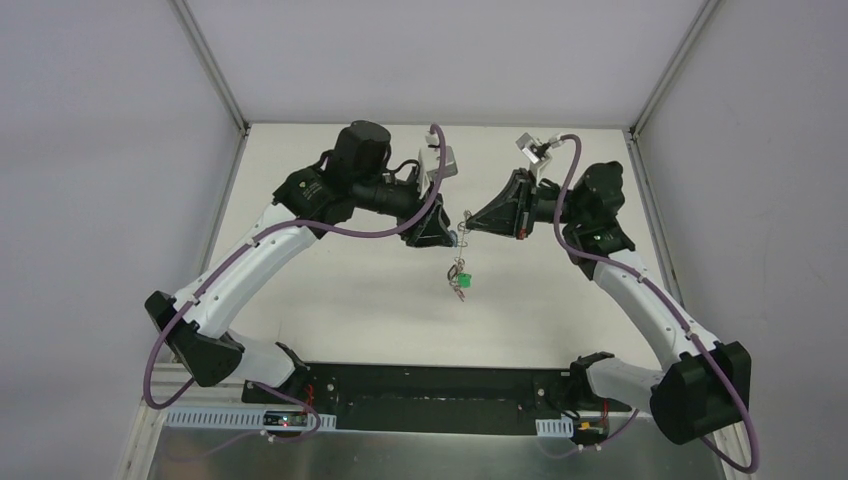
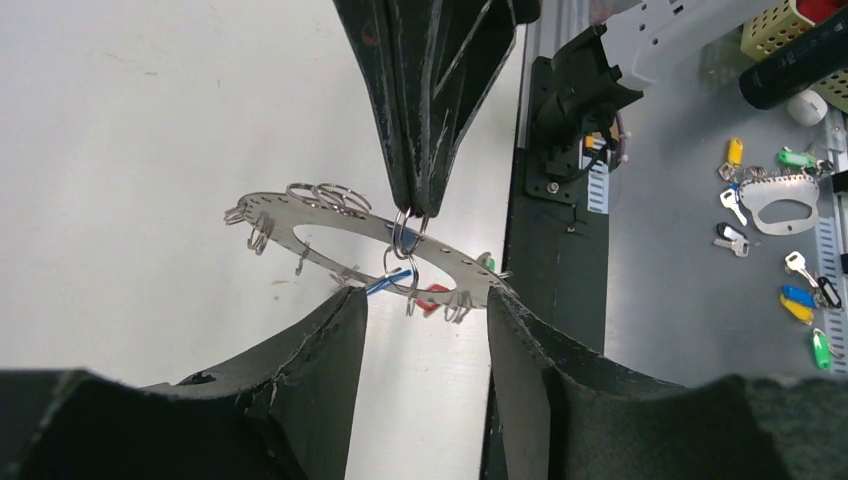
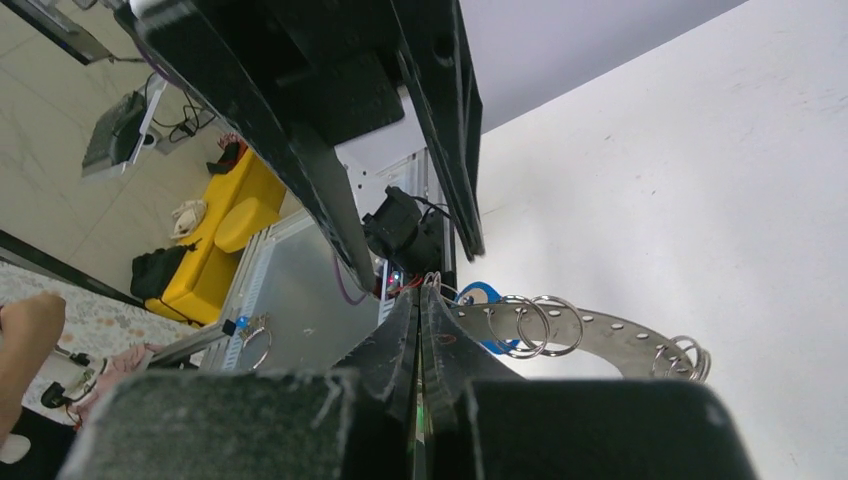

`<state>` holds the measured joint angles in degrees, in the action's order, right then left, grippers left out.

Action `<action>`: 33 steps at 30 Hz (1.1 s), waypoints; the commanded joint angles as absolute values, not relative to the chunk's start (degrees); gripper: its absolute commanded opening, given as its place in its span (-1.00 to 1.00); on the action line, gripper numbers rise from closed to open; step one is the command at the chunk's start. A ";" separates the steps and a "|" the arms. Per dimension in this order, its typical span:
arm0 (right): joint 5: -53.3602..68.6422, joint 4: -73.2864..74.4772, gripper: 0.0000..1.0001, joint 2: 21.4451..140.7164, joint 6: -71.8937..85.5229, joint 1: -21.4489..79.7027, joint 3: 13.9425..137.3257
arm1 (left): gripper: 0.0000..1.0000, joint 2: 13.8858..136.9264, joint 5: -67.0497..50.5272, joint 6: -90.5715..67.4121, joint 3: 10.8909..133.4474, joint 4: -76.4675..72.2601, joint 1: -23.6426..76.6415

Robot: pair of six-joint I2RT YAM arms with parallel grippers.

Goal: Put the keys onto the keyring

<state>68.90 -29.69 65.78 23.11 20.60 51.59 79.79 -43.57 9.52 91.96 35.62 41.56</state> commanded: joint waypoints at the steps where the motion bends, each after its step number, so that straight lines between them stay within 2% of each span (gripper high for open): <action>1: 67.95 -38.69 -1.00 65.86 31.13 19.77 55.18 | -0.03 77.28 -44.63 4.48 87.48 25.74 41.44; 10: 66.30 -46.60 -1.00 65.43 37.81 18.15 53.18 | -0.24 76.85 -45.48 3.25 85.06 22.35 41.48; 22: 66.29 -49.97 -1.00 64.34 38.98 17.22 50.45 | -1.00 78.23 -47.53 5.54 86.45 23.58 41.48; 33: 65.92 -54.77 -1.00 64.26 39.20 17.03 47.99 | -1.00 81.44 -49.81 7.36 89.60 27.73 43.65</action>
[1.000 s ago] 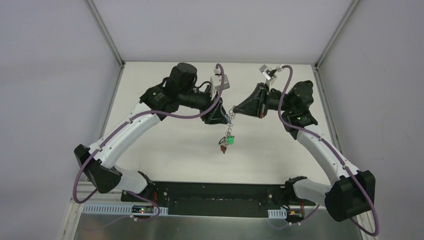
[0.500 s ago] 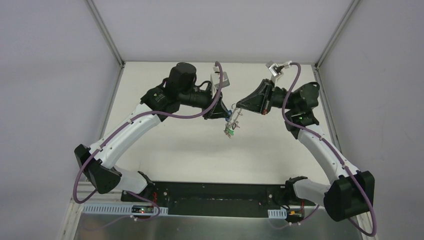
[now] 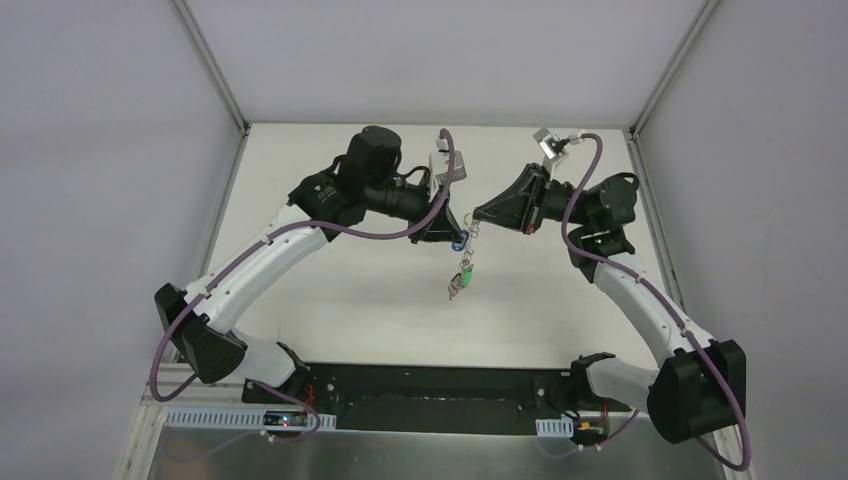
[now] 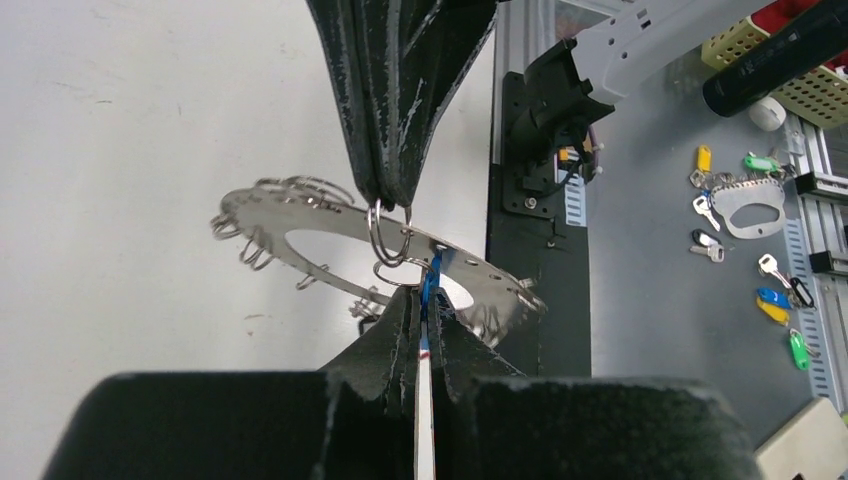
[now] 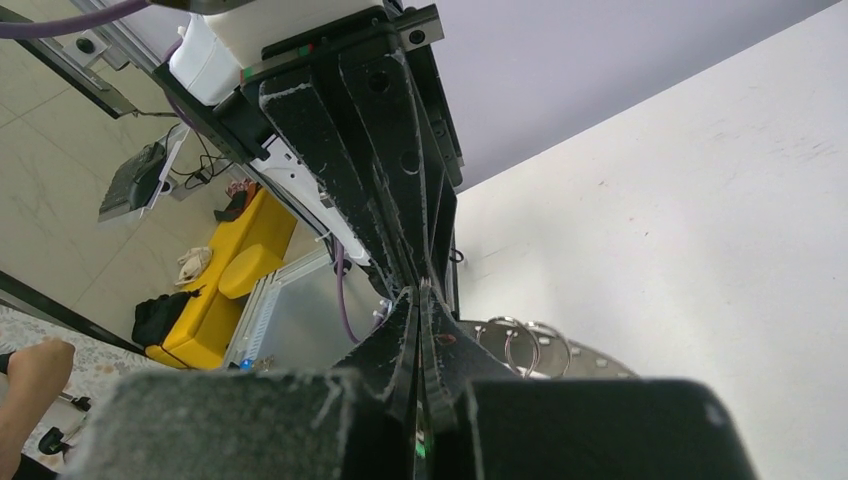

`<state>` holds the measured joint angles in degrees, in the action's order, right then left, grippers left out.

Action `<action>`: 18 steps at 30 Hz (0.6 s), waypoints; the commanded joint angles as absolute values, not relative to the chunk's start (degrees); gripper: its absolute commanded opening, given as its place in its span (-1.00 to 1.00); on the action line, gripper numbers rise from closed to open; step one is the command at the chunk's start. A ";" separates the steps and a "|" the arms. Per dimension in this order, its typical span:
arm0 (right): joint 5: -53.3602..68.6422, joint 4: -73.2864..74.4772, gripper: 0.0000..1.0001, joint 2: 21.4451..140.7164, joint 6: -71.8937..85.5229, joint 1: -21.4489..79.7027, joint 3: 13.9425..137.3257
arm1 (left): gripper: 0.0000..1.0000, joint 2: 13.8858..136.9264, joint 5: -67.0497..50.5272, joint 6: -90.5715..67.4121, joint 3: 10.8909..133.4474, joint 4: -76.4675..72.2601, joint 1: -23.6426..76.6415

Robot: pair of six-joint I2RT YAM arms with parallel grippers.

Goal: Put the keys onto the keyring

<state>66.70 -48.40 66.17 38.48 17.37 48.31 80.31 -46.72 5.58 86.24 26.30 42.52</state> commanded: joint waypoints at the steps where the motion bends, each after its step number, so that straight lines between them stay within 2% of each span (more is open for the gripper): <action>1: 65.96 -55.02 -1.00 64.25 39.24 17.02 47.72 | -1.00 81.87 -50.00 7.30 90.11 28.12 43.71; 5: 66.42 -55.72 -1.00 64.01 39.16 17.01 47.06 | -1.00 82.82 -50.30 7.27 91.00 28.73 43.77; 11: 67.59 -56.06 -1.00 63.43 37.89 17.04 45.91 | -0.58 82.76 -49.31 8.14 91.73 29.87 43.69; 18: 69.89 -56.78 -1.00 62.76 36.70 16.98 45.28 | -0.29 80.34 -47.08 11.31 90.56 31.22 42.39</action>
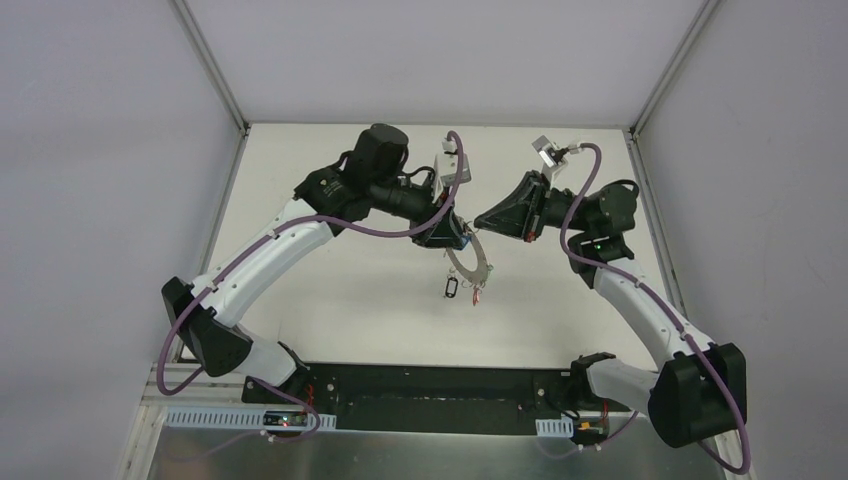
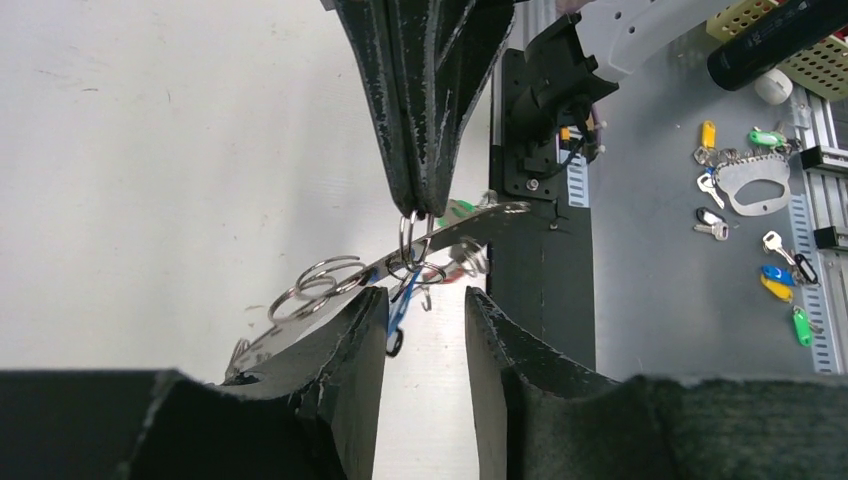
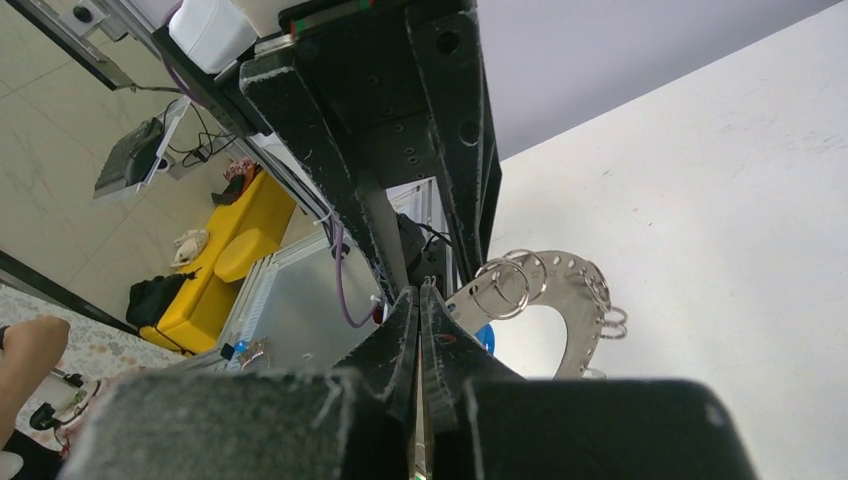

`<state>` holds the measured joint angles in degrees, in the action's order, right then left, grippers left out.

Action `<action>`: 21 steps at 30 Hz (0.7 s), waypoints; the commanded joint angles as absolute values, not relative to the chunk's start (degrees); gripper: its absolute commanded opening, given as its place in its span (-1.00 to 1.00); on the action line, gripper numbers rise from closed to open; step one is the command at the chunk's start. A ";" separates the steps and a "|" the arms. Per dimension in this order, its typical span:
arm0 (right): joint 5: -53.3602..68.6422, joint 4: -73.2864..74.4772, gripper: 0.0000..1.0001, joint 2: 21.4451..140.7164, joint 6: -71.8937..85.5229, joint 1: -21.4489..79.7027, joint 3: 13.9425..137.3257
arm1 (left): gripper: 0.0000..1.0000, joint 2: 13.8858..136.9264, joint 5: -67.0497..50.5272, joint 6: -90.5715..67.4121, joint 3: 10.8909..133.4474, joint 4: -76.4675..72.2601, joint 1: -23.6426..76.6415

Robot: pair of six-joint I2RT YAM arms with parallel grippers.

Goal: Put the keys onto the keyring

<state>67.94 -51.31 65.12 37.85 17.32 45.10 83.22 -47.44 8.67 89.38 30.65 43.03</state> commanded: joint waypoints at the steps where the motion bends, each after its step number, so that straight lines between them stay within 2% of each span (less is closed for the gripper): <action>1: 70.06 -56.96 -1.00 62.68 36.73 17.00 45.23 | -0.27 80.14 -46.94 11.32 90.60 31.16 42.29; 14: 71.10 -57.97 -1.00 62.23 36.83 17.19 43.95 | -0.15 83.13 -50.21 5.63 93.86 28.67 42.19; 21: 70.93 -58.10 -1.00 62.31 37.10 17.38 44.03 | -0.24 85.07 -51.70 1.76 94.43 26.55 42.19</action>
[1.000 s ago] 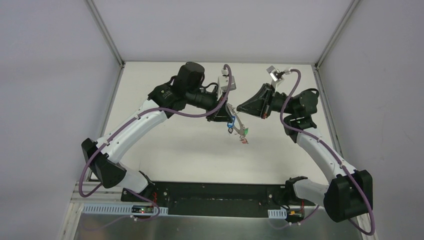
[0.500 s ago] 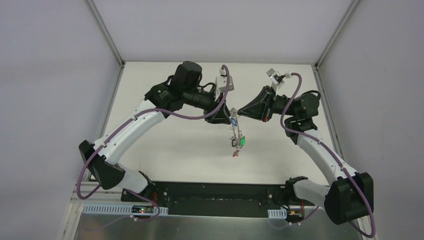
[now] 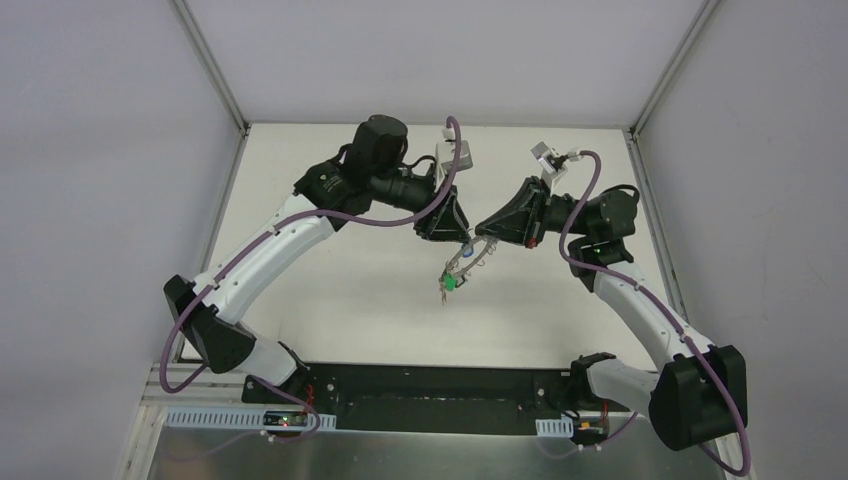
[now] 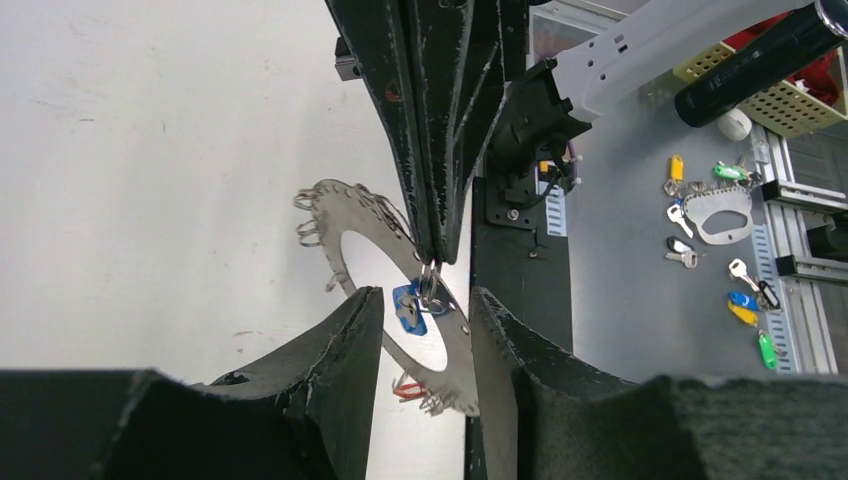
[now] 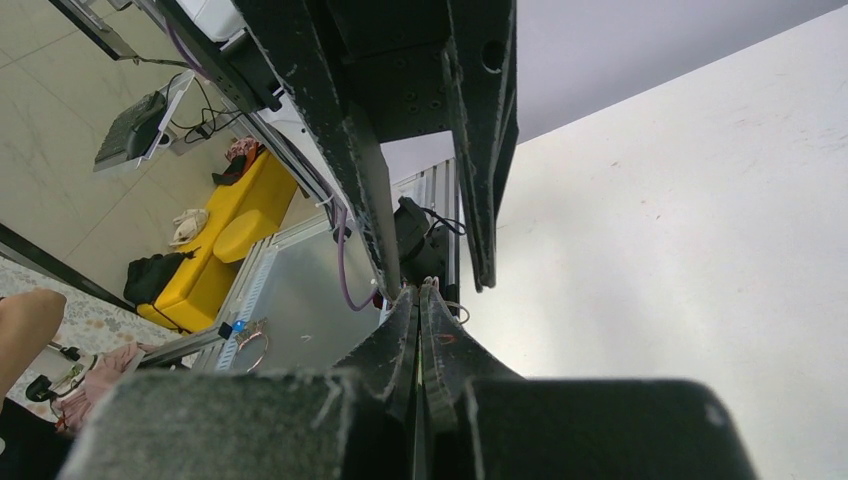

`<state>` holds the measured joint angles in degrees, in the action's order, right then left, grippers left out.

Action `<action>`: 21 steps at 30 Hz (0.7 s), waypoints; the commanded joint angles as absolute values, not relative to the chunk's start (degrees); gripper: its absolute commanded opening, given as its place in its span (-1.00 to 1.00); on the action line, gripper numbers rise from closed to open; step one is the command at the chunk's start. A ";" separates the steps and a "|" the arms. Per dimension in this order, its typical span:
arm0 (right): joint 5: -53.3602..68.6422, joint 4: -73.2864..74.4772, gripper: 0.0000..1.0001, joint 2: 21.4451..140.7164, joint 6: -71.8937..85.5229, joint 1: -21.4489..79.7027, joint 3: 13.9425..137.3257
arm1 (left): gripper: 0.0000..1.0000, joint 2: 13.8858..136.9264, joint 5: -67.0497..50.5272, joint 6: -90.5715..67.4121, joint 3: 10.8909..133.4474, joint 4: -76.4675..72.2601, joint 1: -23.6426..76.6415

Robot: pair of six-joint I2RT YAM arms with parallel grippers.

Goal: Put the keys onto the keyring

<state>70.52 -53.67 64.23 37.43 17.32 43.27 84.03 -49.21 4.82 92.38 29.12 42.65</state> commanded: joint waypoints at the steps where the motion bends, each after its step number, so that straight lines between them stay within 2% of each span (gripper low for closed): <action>1: 70.93 -58.23 -1.00 62.36 37.19 17.38 44.08 | -0.24 85.30 -51.81 1.44 94.48 26.43 42.14; 6: 70.86 -58.26 -1.00 62.48 37.13 17.33 43.95 | -0.28 85.95 -52.39 0.47 93.85 25.81 42.18; 16: 70.75 -57.86 -1.00 62.68 36.43 17.32 43.61 | -0.70 85.70 -53.25 0.18 92.83 25.31 41.78; 21: 70.63 -57.61 -1.00 62.67 36.12 17.27 43.58 | -0.79 85.44 -53.53 0.18 91.92 25.07 41.66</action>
<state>70.52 -53.78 64.23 36.99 17.32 43.27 86.21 -51.53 0.58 92.38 27.20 42.26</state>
